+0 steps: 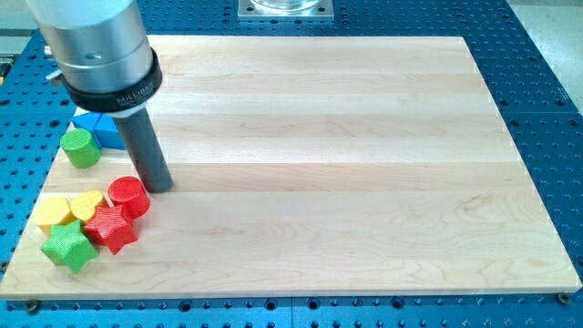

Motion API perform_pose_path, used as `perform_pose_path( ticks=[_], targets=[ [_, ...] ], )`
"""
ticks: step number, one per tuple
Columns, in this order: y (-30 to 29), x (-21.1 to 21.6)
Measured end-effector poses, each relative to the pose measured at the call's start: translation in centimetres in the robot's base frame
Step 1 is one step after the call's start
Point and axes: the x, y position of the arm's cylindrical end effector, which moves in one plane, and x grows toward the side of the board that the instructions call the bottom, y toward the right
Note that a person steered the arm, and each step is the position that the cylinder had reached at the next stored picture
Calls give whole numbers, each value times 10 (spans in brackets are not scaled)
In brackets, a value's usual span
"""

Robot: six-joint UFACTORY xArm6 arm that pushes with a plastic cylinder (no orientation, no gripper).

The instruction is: Slightly move the green circle and blue blocks upwards

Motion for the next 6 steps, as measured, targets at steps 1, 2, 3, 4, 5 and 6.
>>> perform_pose_path(
  ticks=[1, 2, 3, 4, 5, 6],
  targets=[
    [-10, 4],
    [-59, 7],
    [-100, 7],
    [-117, -4],
    [-113, -36],
    [-113, -63]
  ],
)
